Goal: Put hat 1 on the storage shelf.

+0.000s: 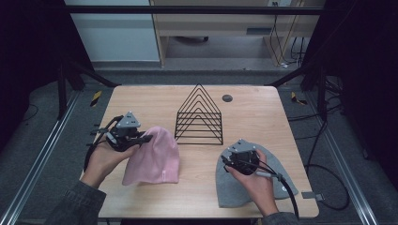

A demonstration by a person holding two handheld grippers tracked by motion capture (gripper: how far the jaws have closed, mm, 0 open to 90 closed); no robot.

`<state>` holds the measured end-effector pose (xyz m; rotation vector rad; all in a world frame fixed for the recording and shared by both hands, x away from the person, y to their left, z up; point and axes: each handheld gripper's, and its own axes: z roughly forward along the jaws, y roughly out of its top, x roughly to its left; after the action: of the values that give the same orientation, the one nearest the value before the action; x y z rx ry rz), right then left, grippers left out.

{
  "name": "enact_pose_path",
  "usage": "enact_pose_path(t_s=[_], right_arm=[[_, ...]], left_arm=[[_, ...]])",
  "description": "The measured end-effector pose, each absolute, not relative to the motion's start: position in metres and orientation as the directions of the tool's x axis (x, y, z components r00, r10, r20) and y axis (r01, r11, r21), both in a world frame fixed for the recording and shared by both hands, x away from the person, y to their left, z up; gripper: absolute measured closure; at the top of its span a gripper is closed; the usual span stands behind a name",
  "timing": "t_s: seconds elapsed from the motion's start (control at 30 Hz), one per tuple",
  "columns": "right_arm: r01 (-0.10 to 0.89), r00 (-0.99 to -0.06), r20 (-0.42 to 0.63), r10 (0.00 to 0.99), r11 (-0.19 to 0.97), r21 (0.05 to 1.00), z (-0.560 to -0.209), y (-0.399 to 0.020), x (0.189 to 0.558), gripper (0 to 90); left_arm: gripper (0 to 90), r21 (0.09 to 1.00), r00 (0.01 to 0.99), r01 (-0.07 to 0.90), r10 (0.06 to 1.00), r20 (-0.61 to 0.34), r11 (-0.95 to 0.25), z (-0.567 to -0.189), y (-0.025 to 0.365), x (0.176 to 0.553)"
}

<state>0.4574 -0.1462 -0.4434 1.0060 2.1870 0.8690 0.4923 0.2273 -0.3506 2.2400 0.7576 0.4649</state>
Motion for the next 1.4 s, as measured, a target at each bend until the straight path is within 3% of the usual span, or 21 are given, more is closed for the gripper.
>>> enact_pose_path(t_s=[0.6, 1.17, 1.4], right_arm=[[0.338, -0.686, -0.190, 0.703, 0.539, 0.772, -0.407, -0.095, 0.452, 38.3], [0.357, -0.808, 0.007, 0.589, 0.482, 0.800, -0.418, -0.027, 0.472, 45.6], [0.378, -0.834, 0.066, 0.547, 0.481, 0.791, -0.417, -0.008, 0.486, 38.9]], left_arm=[[80.1, 0.771, 0.763, 0.315, 0.631, 0.141, -0.553, -0.314, 0.234, 0.482], [79.9, 0.815, 0.792, 0.280, 0.602, 0.102, -0.507, -0.283, 0.236, 0.477], [79.8, 0.827, 0.802, 0.261, 0.589, 0.101, -0.498, -0.273, 0.236, 0.475]])
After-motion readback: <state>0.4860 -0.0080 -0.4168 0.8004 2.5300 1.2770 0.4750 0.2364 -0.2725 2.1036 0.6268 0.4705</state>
